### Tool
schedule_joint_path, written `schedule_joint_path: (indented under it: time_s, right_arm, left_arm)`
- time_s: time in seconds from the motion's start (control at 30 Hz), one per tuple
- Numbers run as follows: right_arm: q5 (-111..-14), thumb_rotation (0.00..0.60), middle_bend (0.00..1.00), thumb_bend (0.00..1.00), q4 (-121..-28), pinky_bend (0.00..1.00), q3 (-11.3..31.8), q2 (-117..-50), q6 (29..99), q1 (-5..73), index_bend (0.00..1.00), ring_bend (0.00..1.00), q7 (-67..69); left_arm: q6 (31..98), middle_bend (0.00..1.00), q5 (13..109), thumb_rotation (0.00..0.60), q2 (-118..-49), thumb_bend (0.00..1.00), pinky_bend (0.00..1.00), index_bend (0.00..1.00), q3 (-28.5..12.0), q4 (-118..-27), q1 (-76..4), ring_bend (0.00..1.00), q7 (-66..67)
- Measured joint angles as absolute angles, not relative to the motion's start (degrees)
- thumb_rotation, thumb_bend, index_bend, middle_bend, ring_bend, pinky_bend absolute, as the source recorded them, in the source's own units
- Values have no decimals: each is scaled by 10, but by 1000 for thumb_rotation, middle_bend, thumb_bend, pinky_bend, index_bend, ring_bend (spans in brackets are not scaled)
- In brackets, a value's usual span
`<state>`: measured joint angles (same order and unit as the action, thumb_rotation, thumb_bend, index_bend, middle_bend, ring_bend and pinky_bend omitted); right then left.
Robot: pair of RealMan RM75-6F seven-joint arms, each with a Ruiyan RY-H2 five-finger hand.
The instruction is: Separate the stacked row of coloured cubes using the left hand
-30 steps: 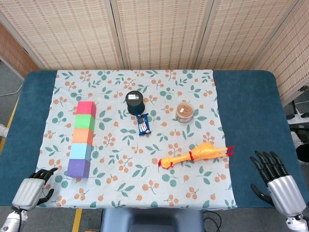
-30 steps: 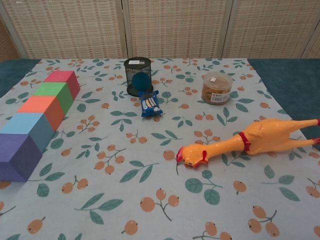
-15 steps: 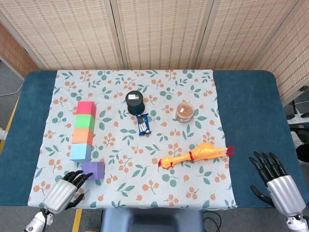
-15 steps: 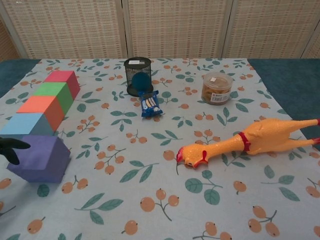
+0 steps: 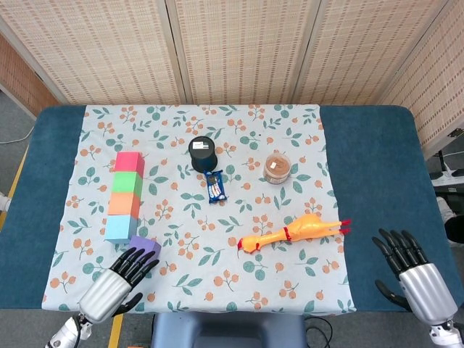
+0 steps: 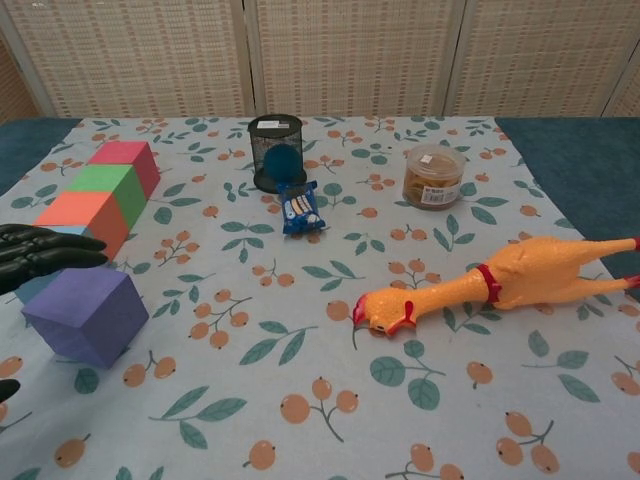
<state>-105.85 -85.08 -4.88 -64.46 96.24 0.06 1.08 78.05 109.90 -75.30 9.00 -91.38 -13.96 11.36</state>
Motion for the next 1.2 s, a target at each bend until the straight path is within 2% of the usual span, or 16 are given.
schedule_joint_path:
  time_s: [0.23,0.6,0.67,0.73,0.83,0.87,1.03,1.2]
  right_arm:
    - [-1049,600,0,186,-853,0,-48,-648,947,2,0,0,-3]
    - [-1038,600,0,187,-861,0,-47,-645,933,6,0,0,-7]
    - [-1037,600,0,187,-862,0,-47,-644,932,5,0,0,-7]
    - [-1037,600,0,187,-862,0,-48,-644,930,6,0,0,-7]
    - [-1039,600,0,187,-864,0,-51,-641,925,8,0,0,-3]
    - [-1039,600,0,187,-864,0,-52,-640,924,8,0,0,-2]
    - [-1040,600,0,187,-867,0,-53,-636,929,7,0,0,3]
    - [-1040,600,0,187,-868,0,-53,-635,931,6,0,0,4]
  left_arm:
    - [672,0,1031,600,-763,366,32,0,55,-900,-195,0,137]
    - [634,0,985,600,-787,349,44,0,31,-854,-228,1,144]
    - [633,0,982,600,-789,348,61,0,31,-851,-230,47,133]
    - [636,53,982,600,-793,348,88,7,31,-842,-233,137,116]
    - [645,255,986,600,-804,355,124,129,32,-820,-236,245,93]
    - [647,282,986,600,-808,357,126,160,32,-813,-237,257,86]
    - [648,350,986,600,-820,390,154,209,36,-795,-247,315,60]
    - [661,365,994,600,-820,408,171,218,37,-800,-251,328,54]
